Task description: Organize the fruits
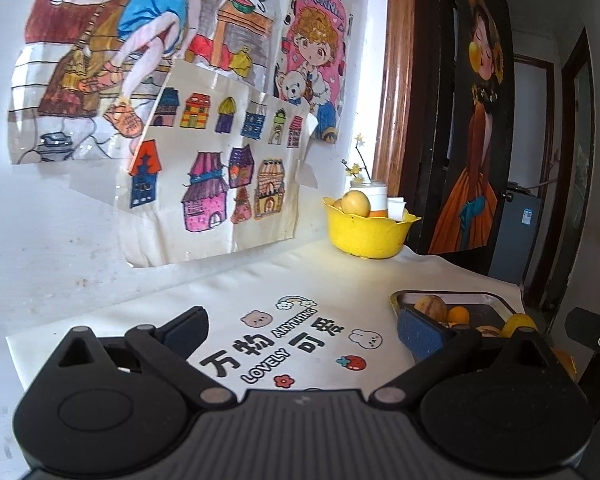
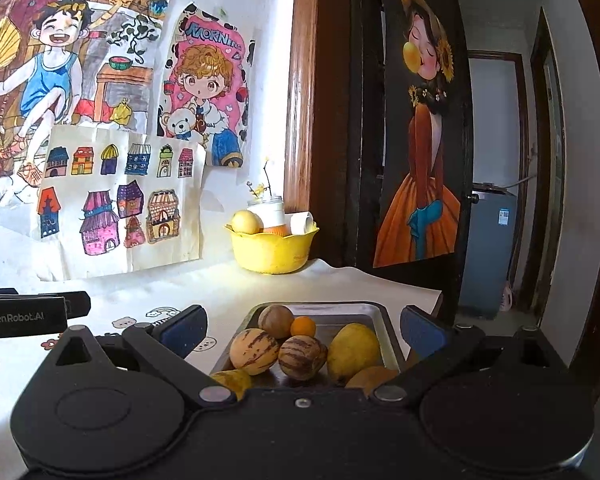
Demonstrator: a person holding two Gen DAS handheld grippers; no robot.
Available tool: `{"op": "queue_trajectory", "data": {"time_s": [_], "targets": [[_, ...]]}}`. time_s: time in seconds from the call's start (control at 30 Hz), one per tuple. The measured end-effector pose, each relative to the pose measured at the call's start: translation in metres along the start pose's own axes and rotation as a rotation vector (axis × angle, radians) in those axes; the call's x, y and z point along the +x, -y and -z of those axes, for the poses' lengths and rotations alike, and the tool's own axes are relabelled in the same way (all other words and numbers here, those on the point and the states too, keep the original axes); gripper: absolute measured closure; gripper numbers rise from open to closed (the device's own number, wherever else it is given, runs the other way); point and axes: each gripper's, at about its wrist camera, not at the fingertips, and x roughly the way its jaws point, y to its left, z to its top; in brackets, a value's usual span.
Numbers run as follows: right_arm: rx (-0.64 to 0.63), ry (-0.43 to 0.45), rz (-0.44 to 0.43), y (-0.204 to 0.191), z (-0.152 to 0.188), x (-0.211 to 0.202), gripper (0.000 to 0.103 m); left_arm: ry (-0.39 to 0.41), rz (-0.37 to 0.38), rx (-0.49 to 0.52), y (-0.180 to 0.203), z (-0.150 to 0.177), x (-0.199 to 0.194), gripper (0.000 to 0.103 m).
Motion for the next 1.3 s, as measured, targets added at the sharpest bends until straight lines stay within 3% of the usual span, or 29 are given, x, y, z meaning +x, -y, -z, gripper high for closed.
{"op": "queue_trajectory", "data": {"time_s": [0.93, 1.3], "targets": [[0.047, 0.051, -0.001, -0.023, 0.035, -0.04, 0.0, -0.014, -0.041, -0.041, -0.051, 0.026, -0.042, 0.0], [0.034, 0.048, -0.025, -0.03, 0.05, -0.048, 0.0, -0.017, -0.014, -0.017, -0.063, 0.043, -0.053, 0.0]]}}
